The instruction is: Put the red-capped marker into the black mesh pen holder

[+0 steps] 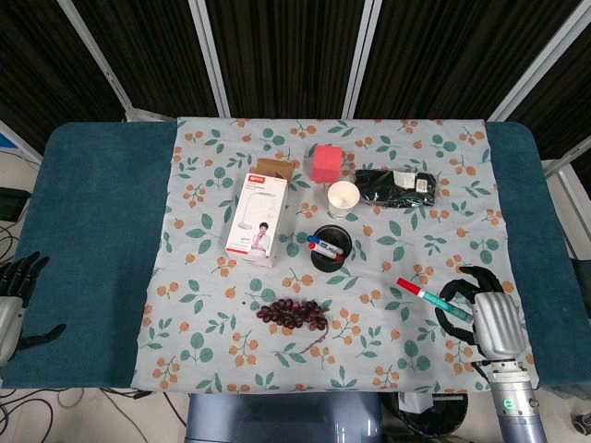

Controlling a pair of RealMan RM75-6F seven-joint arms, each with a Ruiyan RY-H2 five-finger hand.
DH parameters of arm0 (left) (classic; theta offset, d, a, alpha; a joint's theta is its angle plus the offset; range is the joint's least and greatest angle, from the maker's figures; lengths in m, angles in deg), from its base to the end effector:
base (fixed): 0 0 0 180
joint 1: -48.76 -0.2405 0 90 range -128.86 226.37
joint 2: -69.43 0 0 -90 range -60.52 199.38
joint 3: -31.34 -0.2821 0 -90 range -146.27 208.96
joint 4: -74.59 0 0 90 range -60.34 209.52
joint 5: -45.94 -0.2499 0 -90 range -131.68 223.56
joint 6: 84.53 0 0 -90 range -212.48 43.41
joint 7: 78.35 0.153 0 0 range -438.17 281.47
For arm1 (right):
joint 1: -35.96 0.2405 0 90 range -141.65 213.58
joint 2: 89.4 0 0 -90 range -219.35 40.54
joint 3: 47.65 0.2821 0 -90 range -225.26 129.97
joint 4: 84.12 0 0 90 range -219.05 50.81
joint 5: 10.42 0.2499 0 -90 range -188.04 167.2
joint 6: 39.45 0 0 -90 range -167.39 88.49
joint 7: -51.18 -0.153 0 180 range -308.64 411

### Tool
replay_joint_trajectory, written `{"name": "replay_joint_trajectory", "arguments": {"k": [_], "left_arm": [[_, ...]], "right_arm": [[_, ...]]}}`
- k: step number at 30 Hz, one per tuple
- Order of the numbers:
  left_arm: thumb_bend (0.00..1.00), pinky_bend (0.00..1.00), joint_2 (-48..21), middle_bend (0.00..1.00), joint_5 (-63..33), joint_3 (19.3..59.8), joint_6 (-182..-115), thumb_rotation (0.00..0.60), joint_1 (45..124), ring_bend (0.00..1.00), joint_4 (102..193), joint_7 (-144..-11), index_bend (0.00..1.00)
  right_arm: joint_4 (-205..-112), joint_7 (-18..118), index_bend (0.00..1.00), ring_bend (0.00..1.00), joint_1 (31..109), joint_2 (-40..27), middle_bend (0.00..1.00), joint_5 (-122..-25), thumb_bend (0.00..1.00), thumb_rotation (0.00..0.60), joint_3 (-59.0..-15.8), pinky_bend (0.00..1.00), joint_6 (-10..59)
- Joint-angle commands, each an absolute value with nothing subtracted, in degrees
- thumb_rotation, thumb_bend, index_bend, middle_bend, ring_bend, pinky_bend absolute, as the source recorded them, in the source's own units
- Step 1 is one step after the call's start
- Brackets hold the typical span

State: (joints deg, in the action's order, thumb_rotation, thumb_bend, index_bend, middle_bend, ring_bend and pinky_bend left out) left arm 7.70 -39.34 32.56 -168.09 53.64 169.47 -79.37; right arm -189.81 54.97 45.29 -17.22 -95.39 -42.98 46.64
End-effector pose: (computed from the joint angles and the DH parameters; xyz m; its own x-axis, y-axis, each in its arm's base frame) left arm -0.3497 0.1876 0.1369 0.3769 0.0574 0.9245 0.9259 0.0033 -0.3777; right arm -0.2558 -0.2166 0.0798 0.0954 0.0218 0.9952 -0.9906 -0.0959 0.0971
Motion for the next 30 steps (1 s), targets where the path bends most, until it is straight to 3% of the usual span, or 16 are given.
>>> {"name": "replay_joint_trajectory", "arguments": {"k": [1,30], "left_arm": [[0.07,0.00,7.55,0.00,-39.35,32.59,-168.17,0.600,53.61,0.00,169.46,-79.13,0.00],[0.07,0.00,7.43,0.00,-39.46,32.64,-167.81,0.600,53.83,0.00,169.49,-79.13,0.00]], "right_arm": [[-191.17,55.45,0.72,0.24,45.68,-16.83,0.56,-95.21,0.58,0.600,-42.43,0.19,46.17],[-190.84,58.09,0.72,0.24,45.94,-15.51,0.56,-93.93,0.58,0.600,-41.56,0.19,44.40]]}}
